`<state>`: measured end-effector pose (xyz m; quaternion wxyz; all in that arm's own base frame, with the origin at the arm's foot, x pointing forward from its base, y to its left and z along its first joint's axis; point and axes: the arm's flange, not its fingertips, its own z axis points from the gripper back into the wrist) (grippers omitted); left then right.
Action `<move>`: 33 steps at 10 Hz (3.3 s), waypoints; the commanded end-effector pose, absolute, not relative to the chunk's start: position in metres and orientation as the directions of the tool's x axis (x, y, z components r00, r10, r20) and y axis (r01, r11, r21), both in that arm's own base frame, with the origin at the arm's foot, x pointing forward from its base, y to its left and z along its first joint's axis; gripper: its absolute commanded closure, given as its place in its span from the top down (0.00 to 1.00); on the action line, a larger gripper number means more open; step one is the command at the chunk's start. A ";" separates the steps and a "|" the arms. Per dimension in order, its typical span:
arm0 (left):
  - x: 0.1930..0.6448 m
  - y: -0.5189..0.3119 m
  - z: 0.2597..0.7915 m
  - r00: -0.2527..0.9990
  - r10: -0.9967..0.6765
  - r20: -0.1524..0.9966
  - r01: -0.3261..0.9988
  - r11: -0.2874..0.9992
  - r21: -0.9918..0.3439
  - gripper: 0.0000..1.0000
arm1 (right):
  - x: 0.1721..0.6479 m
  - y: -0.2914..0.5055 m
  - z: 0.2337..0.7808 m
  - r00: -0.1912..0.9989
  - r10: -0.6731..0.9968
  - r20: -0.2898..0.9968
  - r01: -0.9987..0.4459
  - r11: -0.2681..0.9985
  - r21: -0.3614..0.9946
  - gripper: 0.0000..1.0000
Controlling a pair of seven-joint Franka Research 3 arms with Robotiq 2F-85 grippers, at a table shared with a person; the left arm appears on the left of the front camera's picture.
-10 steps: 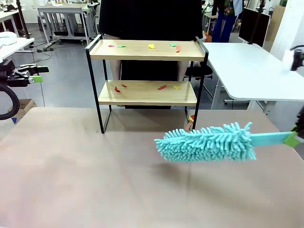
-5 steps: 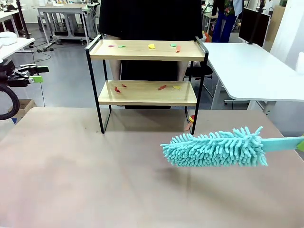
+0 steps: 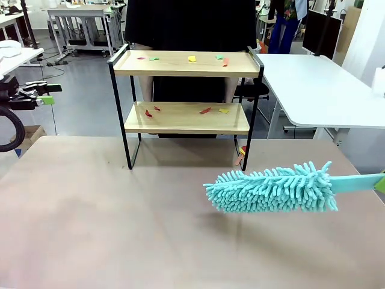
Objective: Clean the shelf.
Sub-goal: Clean the specific section of the Shelf indicated by the human with the Duster.
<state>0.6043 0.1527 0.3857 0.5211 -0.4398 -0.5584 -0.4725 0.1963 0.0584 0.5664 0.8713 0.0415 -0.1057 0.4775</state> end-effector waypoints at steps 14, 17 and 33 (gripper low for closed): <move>0.604 0.153 0.387 -0.086 -0.007 0.996 0.982 0.166 0.086 1.00 | 0.199 0.060 0.568 0.520 0.820 0.238 -0.839 0.543 -0.039 0.13; 0.604 0.153 0.387 -0.086 -0.007 0.996 0.982 0.166 0.086 1.00 | 0.199 0.060 0.568 0.520 0.820 0.238 -0.839 0.543 -0.039 0.13; 0.604 0.153 0.387 -0.086 -0.007 0.996 0.982 0.166 0.086 1.00 | 0.194 0.151 0.603 0.532 0.752 0.390 -0.834 0.546 0.084 0.13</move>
